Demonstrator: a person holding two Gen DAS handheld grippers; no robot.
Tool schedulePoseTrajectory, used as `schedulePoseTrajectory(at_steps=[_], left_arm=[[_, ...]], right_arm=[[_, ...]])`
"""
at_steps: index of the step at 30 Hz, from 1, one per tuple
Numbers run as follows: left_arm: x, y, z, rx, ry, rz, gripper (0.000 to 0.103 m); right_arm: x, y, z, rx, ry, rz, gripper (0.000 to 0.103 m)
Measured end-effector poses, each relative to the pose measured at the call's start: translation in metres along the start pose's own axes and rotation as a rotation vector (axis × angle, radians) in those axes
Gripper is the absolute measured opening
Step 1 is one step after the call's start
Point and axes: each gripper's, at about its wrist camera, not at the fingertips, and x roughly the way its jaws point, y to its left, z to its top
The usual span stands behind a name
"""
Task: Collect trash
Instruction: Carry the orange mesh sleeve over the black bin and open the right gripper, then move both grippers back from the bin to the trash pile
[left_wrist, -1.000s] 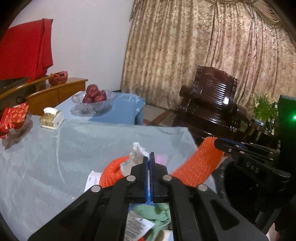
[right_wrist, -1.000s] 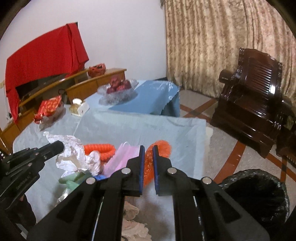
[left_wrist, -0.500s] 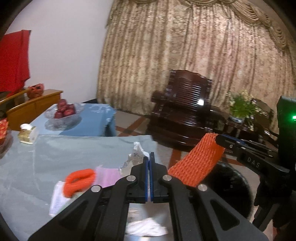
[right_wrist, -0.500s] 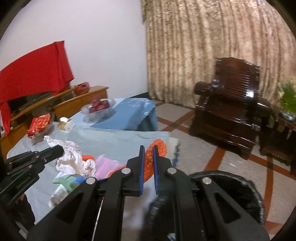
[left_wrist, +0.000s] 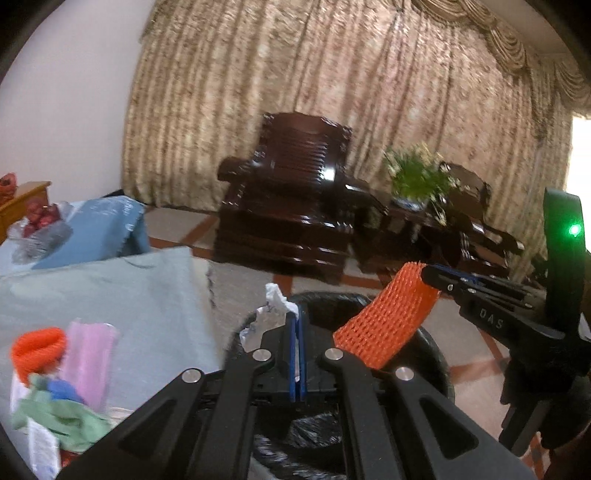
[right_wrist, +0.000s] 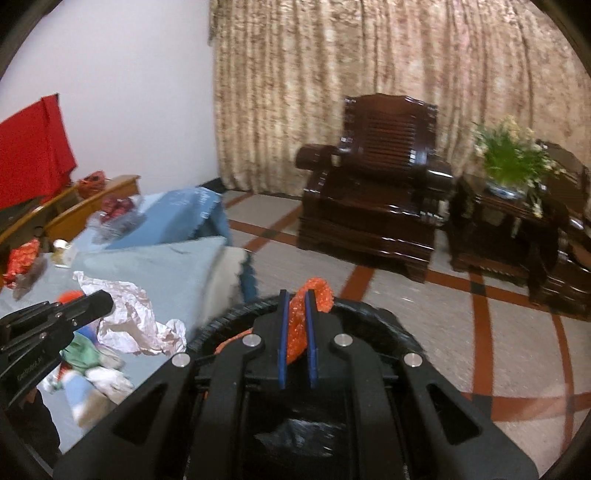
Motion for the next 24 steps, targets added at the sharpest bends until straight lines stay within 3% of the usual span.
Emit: schedulePoseTrajectory(at_steps=[9,11,12,13,15,17,22,24], left_arm=[[0.045,-0.023,-0.026,0.044,0.108,-0.045,0.003],[0.048,-0.023,-0.030,0.042,0.129,-0.042,0.017],[0.048,-0.020,-0.032,0.041,0.133,-0.041,0.031],[0.047,-0.018,-0.035,0.039,0.131,-0.036,0.040],[0.045,-0.016,-0.036,0.039,0.132,-0.027,0.042],[0.040,-0.011,-0.035,0.035,0.128,-0.013,0.049],[0.021,0.003,-0.032,0.035,0.089,0.049,0.065],[0.011,0.010,-0.032,0.034,0.072,0.077,0.069]], right_arm=[[0.024,-0.034,-0.040,0.068,0.098,-0.058,0.012],[0.029,-0.038,-0.046,0.070,0.116,-0.073,0.013],[0.030,-0.038,-0.048,0.072,0.121,-0.075,0.015],[0.032,-0.038,-0.051,0.076,0.127,-0.079,0.019],[0.033,-0.039,-0.053,0.087,0.133,-0.085,0.030],[0.032,-0.039,-0.053,0.088,0.128,-0.092,0.051],[0.023,-0.029,-0.049,0.083,0.087,-0.075,0.078],[0.019,-0.018,-0.045,0.085,0.067,-0.038,0.084]])
